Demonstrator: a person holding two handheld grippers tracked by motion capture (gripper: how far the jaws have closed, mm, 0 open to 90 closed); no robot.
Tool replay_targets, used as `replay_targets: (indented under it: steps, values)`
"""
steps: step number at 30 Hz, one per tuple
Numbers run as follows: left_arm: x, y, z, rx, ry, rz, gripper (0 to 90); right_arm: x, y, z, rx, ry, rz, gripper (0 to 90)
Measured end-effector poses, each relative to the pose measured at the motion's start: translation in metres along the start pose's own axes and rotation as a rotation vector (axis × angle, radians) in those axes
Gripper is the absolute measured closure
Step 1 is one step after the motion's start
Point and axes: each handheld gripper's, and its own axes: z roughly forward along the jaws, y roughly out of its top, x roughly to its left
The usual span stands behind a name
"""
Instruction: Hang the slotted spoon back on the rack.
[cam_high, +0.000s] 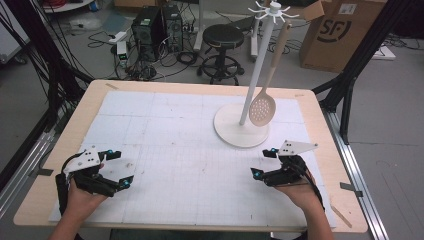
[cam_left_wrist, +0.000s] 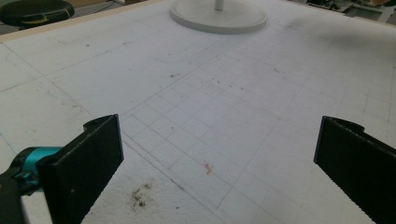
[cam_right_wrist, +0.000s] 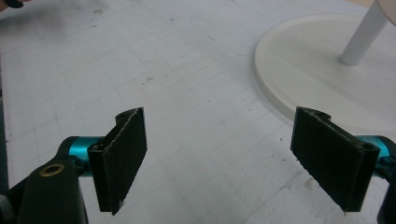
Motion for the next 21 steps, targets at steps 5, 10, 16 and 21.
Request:
replay_targets:
  steps: [5, 10, 16, 21]
  values:
    - [-0.0004, 0.0009, -0.0002, -0.003, 0.001, -0.003, 1.8, -0.0021, -0.0044, 0.0028, 0.017, -0.004, 0.009, 17.0]
    - [-0.0005, 0.0015, 0.0005, -0.003, 0.000, -0.007, 1.9, -0.0028, -0.0062, 0.0027, 0.009, -0.003, 0.019, 16.3]
    - [-0.0009, 0.0011, 0.0024, 0.005, -0.003, -0.003, 1.8, -0.0059, -0.0076, 0.0006, 0.004, -0.010, 0.021, 16.3]
    - [0.0001, 0.0006, 0.0019, 0.006, -0.002, -0.002, 1.8, -0.0059, -0.0087, -0.0013, 0.011, -0.017, 0.020, 16.3]
